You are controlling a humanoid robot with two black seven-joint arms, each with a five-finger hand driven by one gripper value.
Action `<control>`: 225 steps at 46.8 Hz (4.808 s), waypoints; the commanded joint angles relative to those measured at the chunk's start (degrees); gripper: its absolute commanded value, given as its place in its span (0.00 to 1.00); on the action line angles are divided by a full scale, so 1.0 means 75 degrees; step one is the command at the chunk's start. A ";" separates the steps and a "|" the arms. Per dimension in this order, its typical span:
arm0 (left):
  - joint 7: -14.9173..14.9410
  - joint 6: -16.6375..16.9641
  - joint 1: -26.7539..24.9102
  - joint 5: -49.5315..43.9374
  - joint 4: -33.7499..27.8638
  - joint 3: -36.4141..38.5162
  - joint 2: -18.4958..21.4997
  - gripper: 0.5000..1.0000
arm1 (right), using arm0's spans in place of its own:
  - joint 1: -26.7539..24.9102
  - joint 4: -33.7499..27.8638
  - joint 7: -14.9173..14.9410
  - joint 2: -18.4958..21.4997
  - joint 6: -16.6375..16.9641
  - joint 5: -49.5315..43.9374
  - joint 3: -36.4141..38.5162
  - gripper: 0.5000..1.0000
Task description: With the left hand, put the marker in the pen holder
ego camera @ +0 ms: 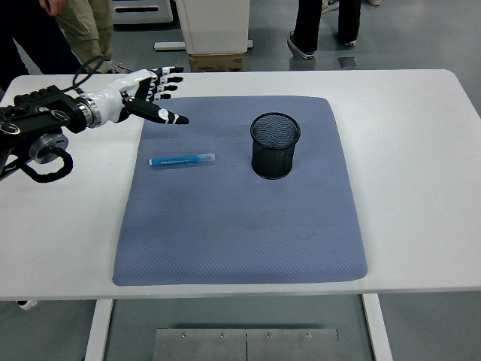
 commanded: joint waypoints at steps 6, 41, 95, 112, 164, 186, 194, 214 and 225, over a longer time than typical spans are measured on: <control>-0.0004 -0.0002 -0.1091 0.0042 -0.0297 0.1900 -0.0563 1.00 | -0.0001 0.0001 0.0001 0.0000 -0.0002 0.0000 0.0000 1.00; 0.0441 -0.0412 -0.2052 0.1729 -0.0532 0.4175 -0.1373 1.00 | -0.0001 0.0001 0.0001 0.0000 -0.0002 0.0000 0.0000 1.00; 0.1155 -0.0529 -0.2416 0.2807 -0.0544 0.4269 -0.1595 1.00 | -0.0001 0.0001 0.0001 0.0000 -0.0002 0.0000 0.0000 1.00; 0.1297 -0.0670 -0.2451 0.2948 -0.0532 0.4105 -0.1771 1.00 | -0.0001 0.0001 0.0001 0.0000 -0.0002 0.0000 0.0000 1.00; 0.1402 -0.0975 -0.2334 0.3300 -0.0520 0.3601 -0.2228 0.86 | -0.0001 0.0001 0.0001 0.0000 -0.0002 0.0000 0.0000 1.00; 0.1414 -0.1268 -0.2322 0.3394 -0.0520 0.3425 -0.2275 0.53 | -0.0001 0.0001 0.0001 0.0000 -0.0002 0.0000 0.0000 1.00; 0.1414 -0.1256 -0.2357 0.3405 -0.0462 0.3425 -0.2217 0.61 | -0.0001 0.0001 0.0001 0.0000 -0.0002 0.0000 0.0000 1.00; 0.1414 -0.1186 -0.2322 0.3733 -0.0450 0.3472 -0.2193 0.54 | -0.0001 0.0001 0.0001 0.0000 -0.0002 0.0000 0.0000 1.00; 0.1414 -0.1127 -0.2310 0.3745 -0.0450 0.3472 -0.2228 0.40 | -0.0001 0.0001 0.0001 0.0000 -0.0002 0.0000 0.0000 1.00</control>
